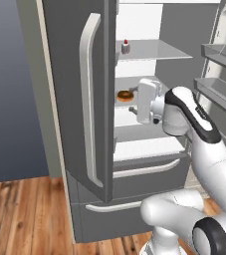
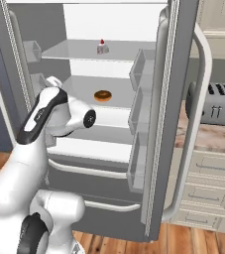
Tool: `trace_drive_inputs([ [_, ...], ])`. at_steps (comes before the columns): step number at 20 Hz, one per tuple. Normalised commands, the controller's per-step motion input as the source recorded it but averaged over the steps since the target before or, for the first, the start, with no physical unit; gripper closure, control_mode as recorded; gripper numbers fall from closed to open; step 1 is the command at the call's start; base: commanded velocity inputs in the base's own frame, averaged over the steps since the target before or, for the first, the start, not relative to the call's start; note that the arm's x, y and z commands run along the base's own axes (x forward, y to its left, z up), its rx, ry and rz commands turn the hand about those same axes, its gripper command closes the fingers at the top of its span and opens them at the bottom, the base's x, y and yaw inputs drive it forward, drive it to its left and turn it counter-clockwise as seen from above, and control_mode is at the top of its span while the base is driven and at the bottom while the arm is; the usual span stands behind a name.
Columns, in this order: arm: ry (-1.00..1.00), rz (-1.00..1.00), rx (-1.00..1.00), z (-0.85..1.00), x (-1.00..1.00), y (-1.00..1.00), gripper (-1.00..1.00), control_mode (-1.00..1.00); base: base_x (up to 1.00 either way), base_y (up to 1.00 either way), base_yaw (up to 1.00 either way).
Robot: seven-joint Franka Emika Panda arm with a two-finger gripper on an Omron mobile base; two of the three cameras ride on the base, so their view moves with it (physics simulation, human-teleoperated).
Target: Take the cake and donut from the fridge and place them on the empty tray on the dining counter.
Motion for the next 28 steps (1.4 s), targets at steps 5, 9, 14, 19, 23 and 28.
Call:
trace_drive_inputs([
  [5,0.12,0.0,0.14,-0.26,0.72,0.03,-1.0,-1.0,0.0,0.0,0.0],
  [9,0.13,0.07,0.09,-0.09,0.44,0.3,-1.0,-1.0,0.0,0.0,0.0],
  [14,0.11,0.28,0.05,0.0,0.15,0.3,-1.0,-1.0,0.0,0.0,0.0],
  [19,0.06,0.38,0.02,0.0,-0.06,0.5,-1.0,-1.0,0.0,0.0,0.0],
  [23,0.01,0.42,0.01,0.0,-0.59,0.93,-1.0,-1.0,0.0,0.0,0.0],
  [28,-0.07,0.24,-0.02,-0.34,-0.91,1.0,-1.0,-1.0,0.0,0.0,0.0],
])
